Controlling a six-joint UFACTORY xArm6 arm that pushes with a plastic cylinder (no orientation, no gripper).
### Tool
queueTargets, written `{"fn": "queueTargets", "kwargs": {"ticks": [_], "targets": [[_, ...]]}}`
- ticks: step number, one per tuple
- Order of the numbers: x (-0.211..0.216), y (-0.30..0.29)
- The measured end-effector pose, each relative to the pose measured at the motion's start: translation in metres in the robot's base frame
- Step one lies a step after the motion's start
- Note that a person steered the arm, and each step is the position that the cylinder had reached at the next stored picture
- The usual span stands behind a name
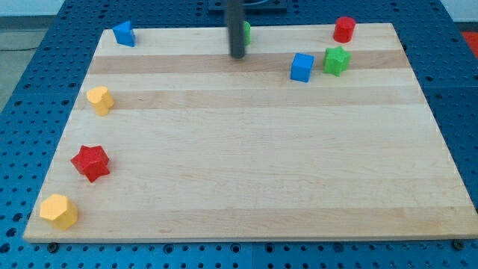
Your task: Slide green star towards the right centre of the board
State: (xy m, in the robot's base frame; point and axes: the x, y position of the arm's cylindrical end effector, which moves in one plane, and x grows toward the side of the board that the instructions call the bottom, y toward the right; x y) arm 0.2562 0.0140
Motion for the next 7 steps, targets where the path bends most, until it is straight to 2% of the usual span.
{"fn": "queueTargets", "kwargs": {"ticks": [1, 4, 5, 7], "targets": [[-0.006, 0.066], [0.035, 0.174], [0.054, 0.175], [0.045, 0.163]]}}
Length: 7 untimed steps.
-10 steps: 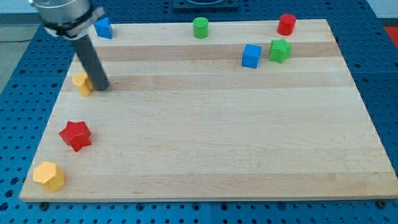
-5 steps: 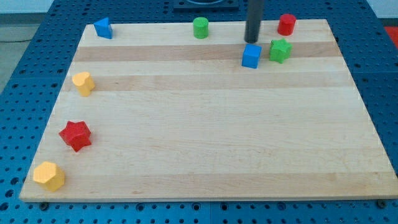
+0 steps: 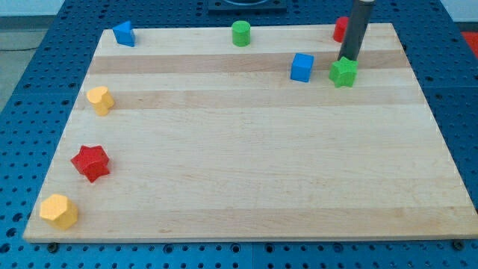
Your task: Slide green star towards the right centre of the board
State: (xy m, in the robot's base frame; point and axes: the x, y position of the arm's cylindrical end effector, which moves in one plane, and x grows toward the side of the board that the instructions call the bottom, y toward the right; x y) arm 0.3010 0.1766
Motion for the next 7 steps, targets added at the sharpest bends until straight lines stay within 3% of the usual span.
{"fn": "queueTargets", "kwargs": {"ticks": [3, 5, 7], "targets": [[0.049, -0.015], [0.05, -0.075], [0.098, -0.076]]}}
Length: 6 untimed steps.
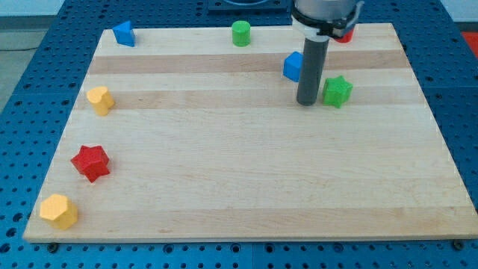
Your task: Slide green star towards the right centre of the board
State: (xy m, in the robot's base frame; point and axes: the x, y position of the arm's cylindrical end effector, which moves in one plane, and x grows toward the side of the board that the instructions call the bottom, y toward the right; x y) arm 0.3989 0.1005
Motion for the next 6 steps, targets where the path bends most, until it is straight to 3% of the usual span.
{"fn": "queueTargets", "kwargs": {"ticks": [3, 6], "targets": [[-0.038, 0.024], [-0.018, 0.068]]}}
